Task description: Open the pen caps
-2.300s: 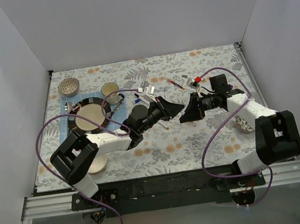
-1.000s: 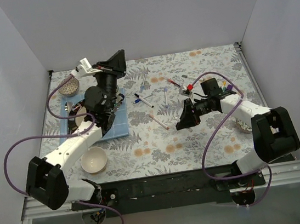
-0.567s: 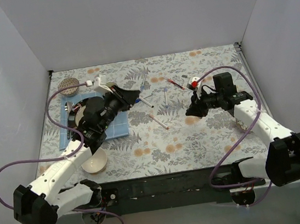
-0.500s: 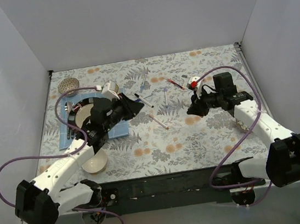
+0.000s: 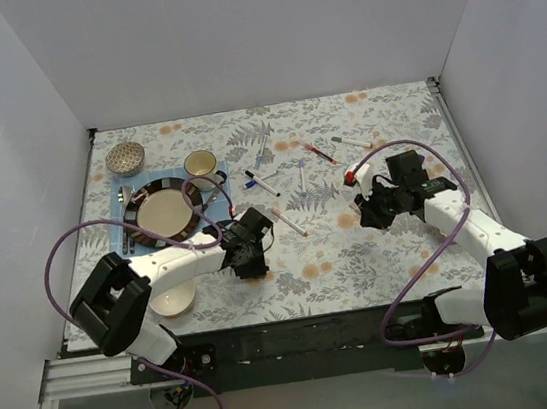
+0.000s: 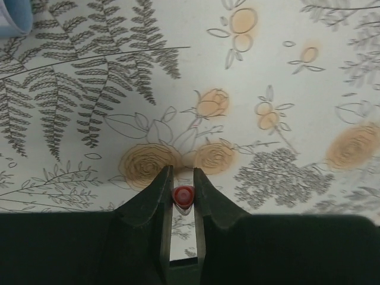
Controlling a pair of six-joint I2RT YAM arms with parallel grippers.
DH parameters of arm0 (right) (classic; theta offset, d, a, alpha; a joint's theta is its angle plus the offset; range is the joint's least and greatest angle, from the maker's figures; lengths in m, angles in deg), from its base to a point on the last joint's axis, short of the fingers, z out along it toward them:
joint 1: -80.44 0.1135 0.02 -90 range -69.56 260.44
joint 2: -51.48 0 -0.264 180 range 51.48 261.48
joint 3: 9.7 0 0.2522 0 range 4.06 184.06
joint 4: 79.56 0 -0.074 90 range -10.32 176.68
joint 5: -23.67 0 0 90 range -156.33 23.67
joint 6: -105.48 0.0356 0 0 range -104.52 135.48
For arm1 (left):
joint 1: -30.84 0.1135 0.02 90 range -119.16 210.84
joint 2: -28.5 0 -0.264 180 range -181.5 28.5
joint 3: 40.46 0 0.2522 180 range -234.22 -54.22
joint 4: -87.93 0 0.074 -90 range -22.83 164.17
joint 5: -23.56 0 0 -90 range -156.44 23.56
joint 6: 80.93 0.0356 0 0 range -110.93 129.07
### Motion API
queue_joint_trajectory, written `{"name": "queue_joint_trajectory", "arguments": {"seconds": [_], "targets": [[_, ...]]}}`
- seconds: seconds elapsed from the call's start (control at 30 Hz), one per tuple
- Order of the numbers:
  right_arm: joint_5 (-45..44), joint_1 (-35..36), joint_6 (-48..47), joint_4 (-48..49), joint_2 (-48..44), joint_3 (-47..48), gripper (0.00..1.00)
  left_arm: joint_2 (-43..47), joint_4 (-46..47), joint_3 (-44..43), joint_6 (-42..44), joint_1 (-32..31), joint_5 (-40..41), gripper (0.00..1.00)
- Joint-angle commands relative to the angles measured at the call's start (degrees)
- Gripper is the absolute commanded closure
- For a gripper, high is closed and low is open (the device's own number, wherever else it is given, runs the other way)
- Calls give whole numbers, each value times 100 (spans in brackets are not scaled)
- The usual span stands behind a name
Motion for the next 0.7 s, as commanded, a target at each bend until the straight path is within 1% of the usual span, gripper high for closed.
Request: {"name": "queue_joint_trajectory", "arguments": {"seconds": [0.0, 0.07, 0.2, 0.23, 0.3, 0.33, 0.43, 0.47, 0.5, 0.53, 0.63, 0.67], "targets": [[-313, -88, -240, -221, -47, -136, 87, -296, -880, -347, -181, -270, 1038, 93], [-524, -219, -214, -204, -12, -189, 86, -401, -967, -373, -216, -279, 1248, 88], [-664, -396, -205, -318, 224, -233, 85, -516, -1047, -409, -226, -305, 1425, 73], [-717, -422, -205, -353, 295, -241, 85, -534, -1047, -400, -226, -306, 1425, 66], [-858, -466, -205, -415, 479, -250, 81, -534, -1038, -365, -226, -306, 1451, 61], [-893, -484, -196, -432, 533, -242, 80, -525, -1038, -356, -226, -306, 1460, 55], [-937, -501, -161, -424, 647, -268, 68, -394, -1012, -303, -234, -314, 1513, 52], [-998, -528, -161, -406, 656, -277, 66, -341, -1003, -295, -252, -314, 1530, 49], [-1025, -545, -152, -397, 708, -294, 64, -288, -1020, -303, -252, -314, 1548, 48], [-1060, -554, -144, -397, 735, -294, 59, -157, -1012, -312, -252, -314, 1583, 47], [-1078, -624, -135, -424, 841, -294, 55, 124, -1003, -347, -243, -314, 1557, 39], [-1095, -642, -126, -424, 858, -294, 54, 369, -977, -347, -226, -314, 1522, 37]]}}
